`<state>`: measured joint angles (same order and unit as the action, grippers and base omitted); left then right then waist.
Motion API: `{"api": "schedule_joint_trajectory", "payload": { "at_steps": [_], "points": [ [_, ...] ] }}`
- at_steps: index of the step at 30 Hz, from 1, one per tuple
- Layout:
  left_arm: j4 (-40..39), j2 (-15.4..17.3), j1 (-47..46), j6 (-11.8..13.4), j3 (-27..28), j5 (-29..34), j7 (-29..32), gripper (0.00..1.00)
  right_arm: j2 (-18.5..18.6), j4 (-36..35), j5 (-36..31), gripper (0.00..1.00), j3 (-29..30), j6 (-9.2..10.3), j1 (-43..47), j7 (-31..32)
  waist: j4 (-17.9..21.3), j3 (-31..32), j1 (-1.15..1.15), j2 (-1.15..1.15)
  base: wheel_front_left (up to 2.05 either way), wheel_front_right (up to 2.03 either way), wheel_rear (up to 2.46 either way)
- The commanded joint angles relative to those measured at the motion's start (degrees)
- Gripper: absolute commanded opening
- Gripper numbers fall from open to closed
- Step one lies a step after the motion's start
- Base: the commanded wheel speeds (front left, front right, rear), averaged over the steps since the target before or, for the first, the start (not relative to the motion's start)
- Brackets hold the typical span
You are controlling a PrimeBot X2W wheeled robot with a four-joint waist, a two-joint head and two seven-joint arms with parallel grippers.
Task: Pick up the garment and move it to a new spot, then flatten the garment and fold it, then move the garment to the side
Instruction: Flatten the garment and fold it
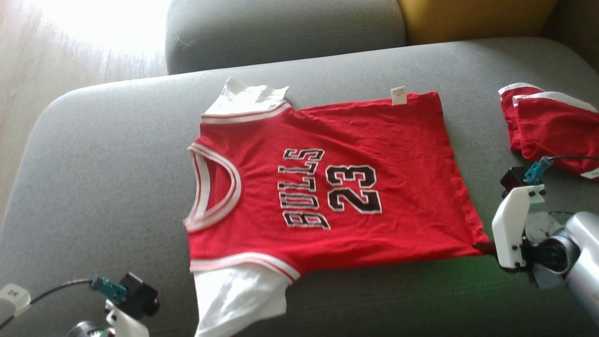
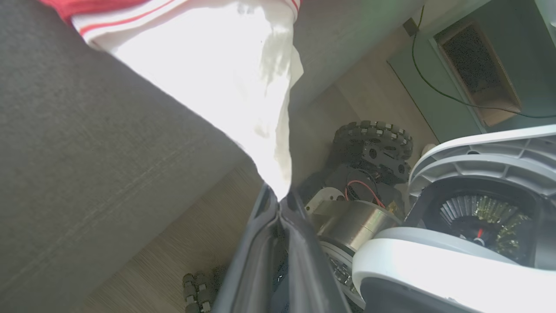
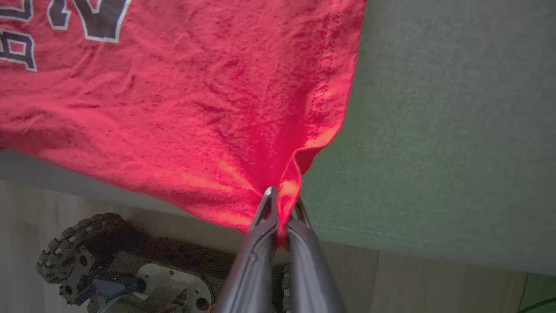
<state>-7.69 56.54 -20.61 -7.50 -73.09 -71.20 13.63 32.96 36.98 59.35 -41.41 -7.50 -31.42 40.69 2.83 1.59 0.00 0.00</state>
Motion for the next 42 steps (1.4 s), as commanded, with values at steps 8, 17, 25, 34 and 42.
{"api": "schedule_joint_trajectory", "payload": {
  "at_steps": [8,17,25,34,42],
  "points": [
    [-3.4,4.6,-1.3,0.0,2.9,-3.4,0.1,0.00,3.7,-5.9,-0.2,0.00,3.0,0.01,3.4,3.8,0.9,-0.1,0.00,0.00,0.00,0.00,0.00],
    [-5.7,6.1,-3.9,0.0,6.5,-6.9,-1.2,0.00,1.8,-8.3,-4.5,0.00,8.1,0.01,3.4,0.0,1.8,-1.2,0.00,0.00,0.00,0.00,0.00],
    [-7.0,8.4,-7.6,0.0,10.7,-7.7,-3.2,0.00,-0.3,-9.8,-7.0,0.00,10.8,0.01,2.3,-2.3,1.8,-2.3,0.00,0.00,0.00,0.00,0.00],
    [-4.7,6.5,-11.8,0.0,13.3,-5.7,-4.8,0.00,-2.7,-9.7,-10.0,0.00,12.6,0.01,-0.2,-5.0,1.6,-4.8,0.00,0.00,0.00,0.00,0.00],
    [0.8,3.0,-15.3,0.2,14.1,-2.3,-5.3,0.00,-4.8,-6.1,-12.6,0.00,14.0,0.01,-3.9,-9.2,1.7,-8.1,0.00,0.00,0.00,0.00,0.00]
  ]
}}
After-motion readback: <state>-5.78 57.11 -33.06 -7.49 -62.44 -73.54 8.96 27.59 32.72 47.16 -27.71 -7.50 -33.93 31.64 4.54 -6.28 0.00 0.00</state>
